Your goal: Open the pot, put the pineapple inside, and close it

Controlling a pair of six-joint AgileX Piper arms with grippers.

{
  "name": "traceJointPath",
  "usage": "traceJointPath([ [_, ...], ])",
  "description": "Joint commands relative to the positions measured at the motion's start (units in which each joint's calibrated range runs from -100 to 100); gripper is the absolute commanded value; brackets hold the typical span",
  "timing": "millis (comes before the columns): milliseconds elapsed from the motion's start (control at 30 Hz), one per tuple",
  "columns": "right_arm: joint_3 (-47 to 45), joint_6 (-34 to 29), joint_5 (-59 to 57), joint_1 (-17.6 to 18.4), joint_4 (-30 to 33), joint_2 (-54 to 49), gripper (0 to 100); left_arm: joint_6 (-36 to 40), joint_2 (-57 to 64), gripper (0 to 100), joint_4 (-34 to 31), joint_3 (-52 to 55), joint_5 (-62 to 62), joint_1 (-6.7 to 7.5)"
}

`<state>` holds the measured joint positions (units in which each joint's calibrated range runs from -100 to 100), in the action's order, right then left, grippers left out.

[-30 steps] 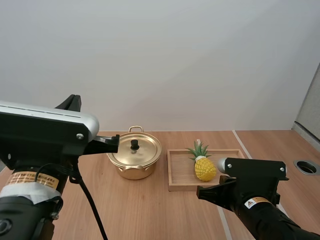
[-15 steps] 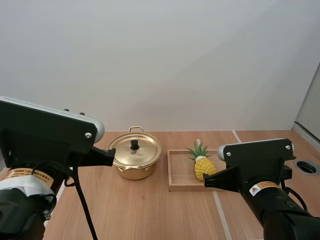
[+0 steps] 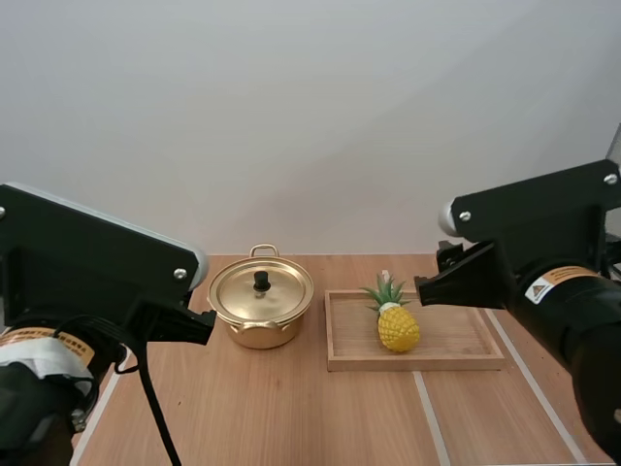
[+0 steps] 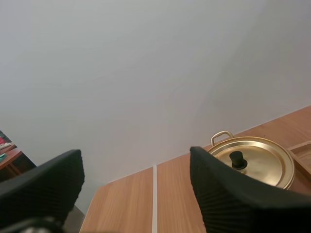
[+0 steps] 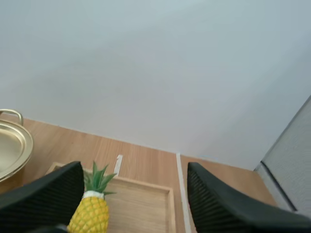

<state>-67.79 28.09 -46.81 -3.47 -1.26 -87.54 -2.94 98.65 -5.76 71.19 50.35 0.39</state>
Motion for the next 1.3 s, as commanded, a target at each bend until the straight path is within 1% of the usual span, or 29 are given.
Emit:
traceJointPath([
  [0,4.2,-0.1,-3.6,-0.7,0.6,-0.3,100,-3.2,-1.3,100,4.2,-0.7,-5.4,0.01],
  [33,5.2,-0.1,-3.6,-0.7,0.6,-0.1,100,-5.1,-2.5,100,5.8,-0.7,-5.5,0.01],
  [133,7.3,2.2,-4.0,-0.7,1.3,1.0,100,-13.8,-8.3,100,14.6,-0.7,-5.5,0.01],
  [267,8.0,4.1,-4.5,-0.7,1.3,1.8,100,-26.2,-19.6,100,27.9,-0.9,-3.7,0.01],
  [367,8.1,4.6,-6.4,-0.7,0.9,2.0,100,-35.5,-29.2,100,34.8,-3.9,3.8,0.01],
  [433,8.1,4.6,-8.9,-0.7,0.6,2.0,100,-38.0,-36.2,100,36.6,-8.2,10.6,0.01],
  [633,8.1,4.7,-17.3,-0.7,-0.6,2.0,100,-37.4,-55.2,100,36.8,-23.5,28.3,0.01],
  [767,8.1,4.7,-19.8,-0.7,-0.9,2.0,100,-35.5,-65.3,100,36.8,-34.7,36.6,0.01],
  [867,8.1,4.7,-21.0,-0.7,-0.9,2.0,100,-35.5,-72.7,100,36.8,-43.1,48.7,0.01],
  [1000,8.1,4.7,-23.8,-0.7,-0.9,2.0,100,-34.8,-82.1,100,35.9,-51.9,49.7,0.01],
  [1100,8.1,4.7,-25.3,-0.7,-0.6,2.0,100,-34.8,-86.7,100,31.2,-55.1,49.7,0.01],
  [1267,8.1,4.7,-25.8,-0.7,-0.5,2.0,100,-34.8,-92.4,100,22.3,-56.9,49.7,0.01],
])
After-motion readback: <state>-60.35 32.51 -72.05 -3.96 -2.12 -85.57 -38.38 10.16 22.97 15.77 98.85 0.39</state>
